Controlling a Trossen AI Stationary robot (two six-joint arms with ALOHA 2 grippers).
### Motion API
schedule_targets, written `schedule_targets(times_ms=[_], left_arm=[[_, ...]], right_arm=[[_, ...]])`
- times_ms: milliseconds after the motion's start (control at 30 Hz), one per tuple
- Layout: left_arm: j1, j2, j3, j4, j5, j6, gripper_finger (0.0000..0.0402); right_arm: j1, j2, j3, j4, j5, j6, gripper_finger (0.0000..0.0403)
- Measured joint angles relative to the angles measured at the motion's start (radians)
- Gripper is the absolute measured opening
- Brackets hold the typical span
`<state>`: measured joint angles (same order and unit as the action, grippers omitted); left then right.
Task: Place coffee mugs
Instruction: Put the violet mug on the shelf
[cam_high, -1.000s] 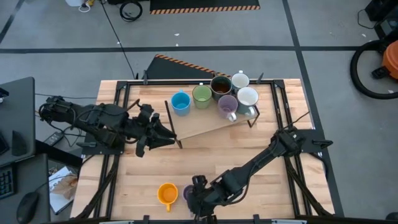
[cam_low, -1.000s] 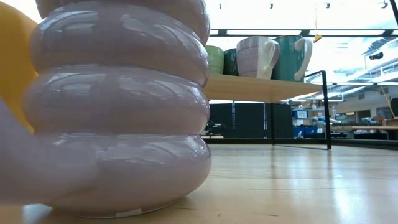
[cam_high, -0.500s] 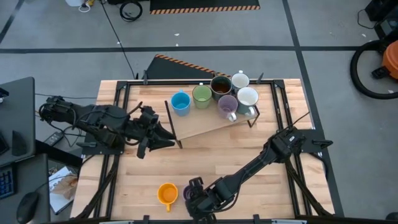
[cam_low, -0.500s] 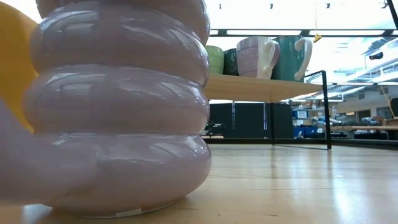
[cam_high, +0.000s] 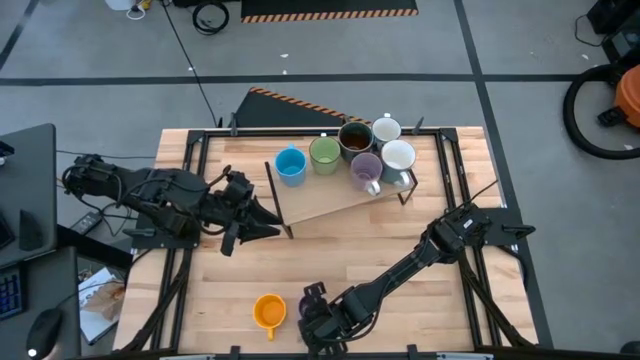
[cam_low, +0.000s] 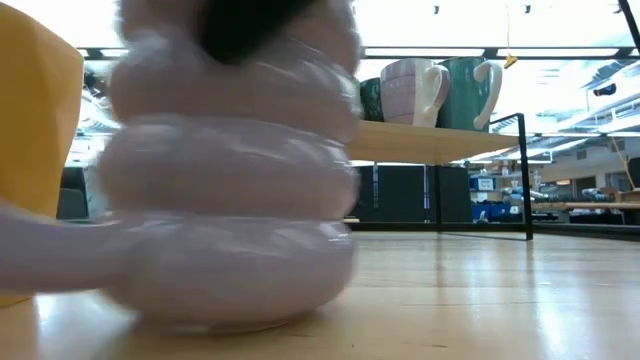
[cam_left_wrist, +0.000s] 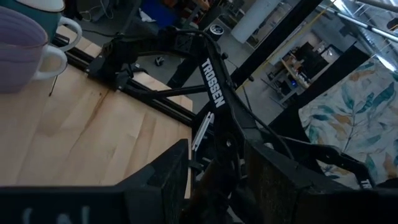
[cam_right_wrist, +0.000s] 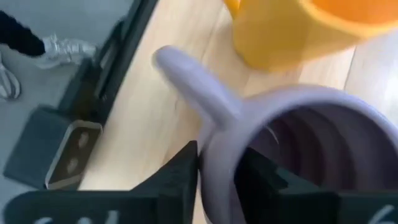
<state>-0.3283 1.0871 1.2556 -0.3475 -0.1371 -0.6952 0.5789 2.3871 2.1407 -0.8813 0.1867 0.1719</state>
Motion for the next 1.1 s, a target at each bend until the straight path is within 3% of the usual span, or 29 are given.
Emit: schedule_targets(times_ms=[300,733,1100], left_arm=[[0.000,-0.002,0.000,-0.021,0.000,0.001,0.0164],[0.000,-0.002,0.000,-0.132,0.011,-0.035,0.0164],[0.003,-0.003,0.000,-0.315,0.037,-0.050,0.0164]], right_arm=[[0.000,-0.008,-0.001,-0.130,-0.031,-0.024,0.0045],[-0.041,-0.132,-0.002,-0.288,-0.038,-0.177,0.0044],[-0.239,-0.305,0.000,-0.419,-0.063,-0.262,0.0043]])
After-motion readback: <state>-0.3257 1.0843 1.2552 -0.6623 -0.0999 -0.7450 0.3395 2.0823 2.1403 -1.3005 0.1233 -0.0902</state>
